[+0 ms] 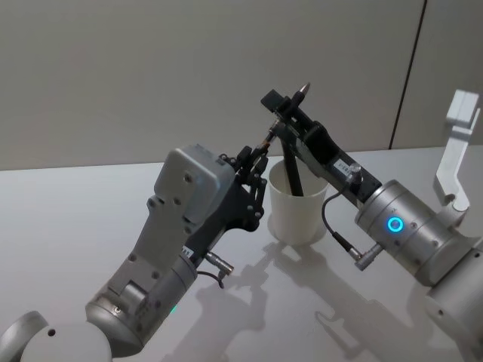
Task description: Place the pen into the pen holder.
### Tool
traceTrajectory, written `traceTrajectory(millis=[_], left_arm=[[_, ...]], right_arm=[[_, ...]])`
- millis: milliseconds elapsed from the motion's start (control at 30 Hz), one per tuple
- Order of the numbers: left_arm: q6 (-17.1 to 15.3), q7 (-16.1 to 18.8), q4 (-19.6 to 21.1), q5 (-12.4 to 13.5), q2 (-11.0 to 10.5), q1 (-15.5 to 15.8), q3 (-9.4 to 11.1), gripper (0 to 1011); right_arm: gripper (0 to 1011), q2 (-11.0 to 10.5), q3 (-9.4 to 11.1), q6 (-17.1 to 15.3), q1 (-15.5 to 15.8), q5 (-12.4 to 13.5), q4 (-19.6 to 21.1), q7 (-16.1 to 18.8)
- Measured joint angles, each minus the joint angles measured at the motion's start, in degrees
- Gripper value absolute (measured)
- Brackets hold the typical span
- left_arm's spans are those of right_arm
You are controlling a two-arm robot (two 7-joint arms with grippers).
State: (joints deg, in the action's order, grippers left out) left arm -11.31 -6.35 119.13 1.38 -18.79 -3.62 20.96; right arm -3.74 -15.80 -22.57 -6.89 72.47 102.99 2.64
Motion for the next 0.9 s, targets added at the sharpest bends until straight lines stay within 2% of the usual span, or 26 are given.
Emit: traceTrajectory(millis=[767, 900], left_arm=[[-0.3, -1.0, 0.0, 0.8, 0.5, -0.1, -0.2, 177], [-0.3, -1.1, 0.0, 0.8, 0.5, -0.1, -0.2, 177]], right_arm=[[1002, -0.8, -1.3, 1.5, -0.6, 0.3, -0.5, 0.3], [934, -0.8, -1.5, 1.6, -0.6, 0.2, -0.6, 0.3]])
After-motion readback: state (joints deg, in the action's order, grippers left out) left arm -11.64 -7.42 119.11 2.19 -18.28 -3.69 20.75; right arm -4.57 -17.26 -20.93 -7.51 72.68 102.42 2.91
